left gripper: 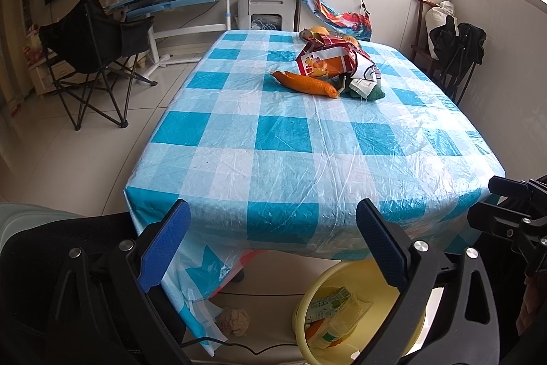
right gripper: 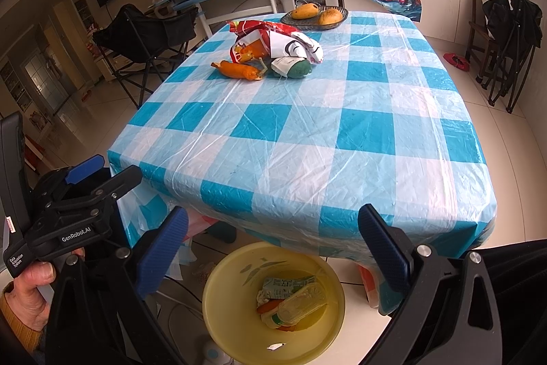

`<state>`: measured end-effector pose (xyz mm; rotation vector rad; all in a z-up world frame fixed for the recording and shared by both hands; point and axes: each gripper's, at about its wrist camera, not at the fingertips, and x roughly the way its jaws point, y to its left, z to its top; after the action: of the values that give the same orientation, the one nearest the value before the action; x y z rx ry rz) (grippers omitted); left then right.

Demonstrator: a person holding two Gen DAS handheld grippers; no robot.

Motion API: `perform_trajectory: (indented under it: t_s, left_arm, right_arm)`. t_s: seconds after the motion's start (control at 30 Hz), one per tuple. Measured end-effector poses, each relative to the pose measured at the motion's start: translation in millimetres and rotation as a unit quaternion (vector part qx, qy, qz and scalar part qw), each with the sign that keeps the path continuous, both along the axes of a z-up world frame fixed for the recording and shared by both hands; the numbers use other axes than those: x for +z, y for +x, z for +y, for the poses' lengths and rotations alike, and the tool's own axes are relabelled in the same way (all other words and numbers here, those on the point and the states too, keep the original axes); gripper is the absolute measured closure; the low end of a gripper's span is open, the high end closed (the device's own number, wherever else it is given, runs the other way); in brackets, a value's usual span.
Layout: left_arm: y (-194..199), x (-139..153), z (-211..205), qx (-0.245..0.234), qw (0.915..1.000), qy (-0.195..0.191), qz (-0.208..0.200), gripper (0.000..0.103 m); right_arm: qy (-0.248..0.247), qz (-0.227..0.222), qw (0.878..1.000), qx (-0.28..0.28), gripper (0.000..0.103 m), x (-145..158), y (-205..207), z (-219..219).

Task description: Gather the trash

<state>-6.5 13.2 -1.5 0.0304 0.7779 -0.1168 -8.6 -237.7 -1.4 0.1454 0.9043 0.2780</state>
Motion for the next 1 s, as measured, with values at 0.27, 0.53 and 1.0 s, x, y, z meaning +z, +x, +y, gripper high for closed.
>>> perform_trajectory:
  t_s: [0.27, 0.53, 1.0]
  left_arm:
    - [1.4, 2.2, 3.1, 0.003, 1.0, -0.003, 0.0, 0.009]
    - [1.5, 2.2, 3.3, 0.003, 1.0, -0.003, 0.0, 0.009]
    - [1.9, 2.4, 4.2, 0.005, 1.0, -0.005, 0.001, 0.009]
  right_arm:
    - [0.0, 0.0, 1.0, 0.001, 0.008, 0.0, 0.1, 0.6]
    - [-0.001, -0.001, 1.0, 0.001, 0.008, -0.1, -0.1, 0.6]
    - [-0.001, -0.001, 1.0, 0.001, 0.008, -0.1, -0.2, 0.7]
